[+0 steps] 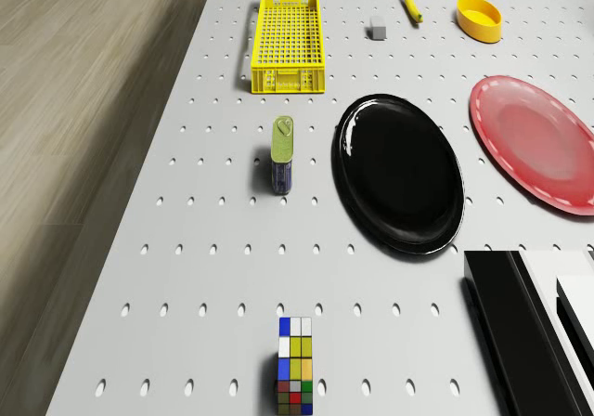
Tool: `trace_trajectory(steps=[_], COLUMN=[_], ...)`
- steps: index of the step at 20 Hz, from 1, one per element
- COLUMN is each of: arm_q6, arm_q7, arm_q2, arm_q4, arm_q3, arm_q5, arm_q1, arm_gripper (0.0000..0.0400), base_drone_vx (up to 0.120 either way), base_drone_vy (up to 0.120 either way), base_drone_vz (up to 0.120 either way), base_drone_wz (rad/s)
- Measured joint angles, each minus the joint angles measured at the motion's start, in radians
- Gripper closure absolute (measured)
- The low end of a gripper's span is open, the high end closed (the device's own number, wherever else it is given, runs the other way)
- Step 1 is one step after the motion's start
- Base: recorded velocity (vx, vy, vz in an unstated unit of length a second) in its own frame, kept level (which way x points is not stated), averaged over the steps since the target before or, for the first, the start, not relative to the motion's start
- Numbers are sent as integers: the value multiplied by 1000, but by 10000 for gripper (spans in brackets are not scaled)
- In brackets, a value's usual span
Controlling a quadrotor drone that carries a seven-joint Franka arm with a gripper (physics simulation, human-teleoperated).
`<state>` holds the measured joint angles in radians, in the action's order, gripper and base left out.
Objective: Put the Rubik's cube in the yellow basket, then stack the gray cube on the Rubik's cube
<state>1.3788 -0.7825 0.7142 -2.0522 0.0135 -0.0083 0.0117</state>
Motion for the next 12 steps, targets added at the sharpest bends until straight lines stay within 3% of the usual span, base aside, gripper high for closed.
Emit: trace_trajectory(steps=[12], arm_q6=[10], arm_q7=[-10], arm_q2=[7], arm_q4=[-9], arm_q3=[56], arm_q5=[-78], arm_q1=[17], arm_gripper=[0], base_drone_vx=[120], base_drone_vy=[0], base_drone_vz=[0], base_drone_wz=[0])
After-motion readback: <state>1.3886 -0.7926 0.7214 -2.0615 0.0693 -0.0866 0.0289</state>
